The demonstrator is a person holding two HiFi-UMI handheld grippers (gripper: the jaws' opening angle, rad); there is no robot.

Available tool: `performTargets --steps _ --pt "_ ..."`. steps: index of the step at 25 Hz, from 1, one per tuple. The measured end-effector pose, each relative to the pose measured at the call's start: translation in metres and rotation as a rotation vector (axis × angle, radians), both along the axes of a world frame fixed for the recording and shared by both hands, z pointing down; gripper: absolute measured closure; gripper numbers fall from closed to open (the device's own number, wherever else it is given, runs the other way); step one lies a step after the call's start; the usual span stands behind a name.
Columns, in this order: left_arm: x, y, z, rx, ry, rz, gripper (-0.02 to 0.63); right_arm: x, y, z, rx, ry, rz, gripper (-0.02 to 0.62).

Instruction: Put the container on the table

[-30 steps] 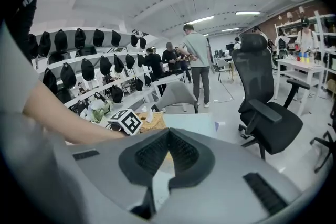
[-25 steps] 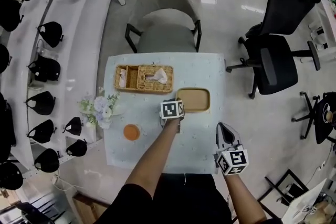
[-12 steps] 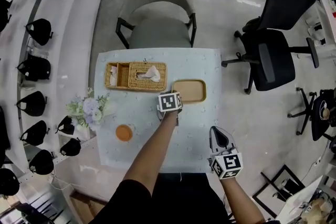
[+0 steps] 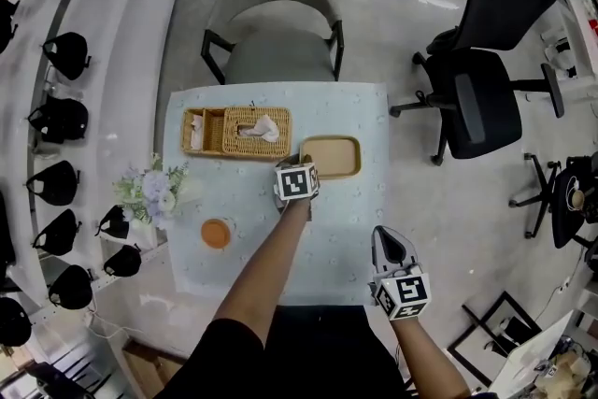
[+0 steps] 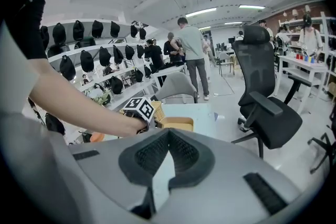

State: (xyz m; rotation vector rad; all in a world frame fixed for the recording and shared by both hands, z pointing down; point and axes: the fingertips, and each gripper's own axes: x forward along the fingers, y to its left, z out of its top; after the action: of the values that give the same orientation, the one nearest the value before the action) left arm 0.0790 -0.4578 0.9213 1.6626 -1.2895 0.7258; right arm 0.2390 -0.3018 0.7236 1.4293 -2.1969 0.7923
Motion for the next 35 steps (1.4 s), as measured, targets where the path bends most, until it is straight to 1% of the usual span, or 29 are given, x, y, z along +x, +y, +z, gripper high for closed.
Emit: performTargets --steps 4,11,15,18,20,23,27,29,33,35 --pt "-0.007 0.004 -0.011 0.033 0.01 -0.024 0.522 0.004 0.004 -0.008 0.008 -0.011 0.016 0.597" --pt "-0.008 0.032 -0.043 0.075 0.03 -0.009 0.511 0.008 0.028 -0.024 0.025 -0.029 0.023 0.597" --pt "0.002 0.073 -0.064 0.08 0.037 0.026 0.51 0.013 0.046 -0.039 0.046 -0.034 0.023 0.597" --pt "0.009 0.104 -0.088 0.09 0.075 0.021 0.508 0.018 0.06 -0.052 0.066 -0.035 0.014 0.597" --pt "0.015 0.129 -0.109 0.106 0.098 0.035 0.508 0.022 0.072 -0.062 0.074 -0.031 0.008 0.597" --pt "0.025 0.176 -0.142 0.152 0.108 0.082 0.508 0.029 0.099 -0.075 0.074 -0.036 0.012 0.597" --pt "0.037 0.227 -0.193 0.244 0.107 0.131 0.508 0.043 0.122 -0.094 0.099 -0.058 0.027 0.597" --pt "0.036 0.252 -0.217 0.274 0.112 0.121 0.509 0.046 0.134 -0.101 0.11 -0.073 0.027 0.597" --pt "0.019 0.297 -0.261 0.328 0.139 0.042 0.512 0.043 0.151 -0.104 0.112 -0.094 -0.002 0.597" --pt "0.006 0.318 -0.281 0.368 0.128 0.008 0.528 0.033 0.158 -0.106 0.111 -0.111 -0.035 0.597"
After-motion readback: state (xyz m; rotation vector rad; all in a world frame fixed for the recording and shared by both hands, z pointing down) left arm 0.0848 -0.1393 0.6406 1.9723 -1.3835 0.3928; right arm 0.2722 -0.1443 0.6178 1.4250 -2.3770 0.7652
